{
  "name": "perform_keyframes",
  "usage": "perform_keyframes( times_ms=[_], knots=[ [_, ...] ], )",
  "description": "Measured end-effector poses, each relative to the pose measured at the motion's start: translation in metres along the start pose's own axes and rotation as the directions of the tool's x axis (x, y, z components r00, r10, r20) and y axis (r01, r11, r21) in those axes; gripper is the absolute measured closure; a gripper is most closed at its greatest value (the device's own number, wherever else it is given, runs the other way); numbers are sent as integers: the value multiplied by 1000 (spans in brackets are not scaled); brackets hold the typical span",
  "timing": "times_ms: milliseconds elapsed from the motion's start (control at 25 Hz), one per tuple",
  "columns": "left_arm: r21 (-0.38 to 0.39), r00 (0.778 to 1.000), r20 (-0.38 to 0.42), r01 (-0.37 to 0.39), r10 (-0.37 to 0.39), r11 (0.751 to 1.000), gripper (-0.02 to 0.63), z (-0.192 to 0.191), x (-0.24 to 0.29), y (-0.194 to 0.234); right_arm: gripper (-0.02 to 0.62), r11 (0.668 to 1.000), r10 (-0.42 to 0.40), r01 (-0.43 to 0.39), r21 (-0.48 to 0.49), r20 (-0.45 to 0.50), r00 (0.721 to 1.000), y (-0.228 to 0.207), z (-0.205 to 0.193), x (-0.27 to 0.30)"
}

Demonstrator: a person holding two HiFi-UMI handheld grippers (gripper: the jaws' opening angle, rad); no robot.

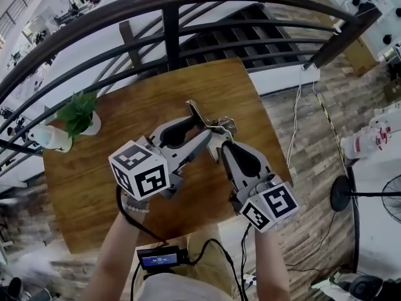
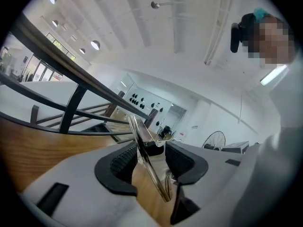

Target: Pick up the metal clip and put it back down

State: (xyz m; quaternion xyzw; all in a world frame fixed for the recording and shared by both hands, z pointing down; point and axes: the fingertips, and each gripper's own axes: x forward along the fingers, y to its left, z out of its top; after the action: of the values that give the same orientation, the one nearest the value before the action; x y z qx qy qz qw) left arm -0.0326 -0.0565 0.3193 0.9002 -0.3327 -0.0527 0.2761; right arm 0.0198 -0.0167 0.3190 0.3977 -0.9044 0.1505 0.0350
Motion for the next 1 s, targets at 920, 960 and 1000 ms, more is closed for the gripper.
perform_keyframes(
  times_ms=[920,960,1000],
  knots=[
    [336,997,-3,75,-79,939,414,47,-98,-106,566,994,-85,92,-51,126,988,113,45,-68],
    [342,997,-1,77,-82,937,414,48,-102,-108,566,994,-85,93,-56,128,988,117,45,-69],
    [346,996,2,80,-86,935,414,49,-105,-111,566,994,-84,93,-60,131,988,121,46,-71]
  ],
)
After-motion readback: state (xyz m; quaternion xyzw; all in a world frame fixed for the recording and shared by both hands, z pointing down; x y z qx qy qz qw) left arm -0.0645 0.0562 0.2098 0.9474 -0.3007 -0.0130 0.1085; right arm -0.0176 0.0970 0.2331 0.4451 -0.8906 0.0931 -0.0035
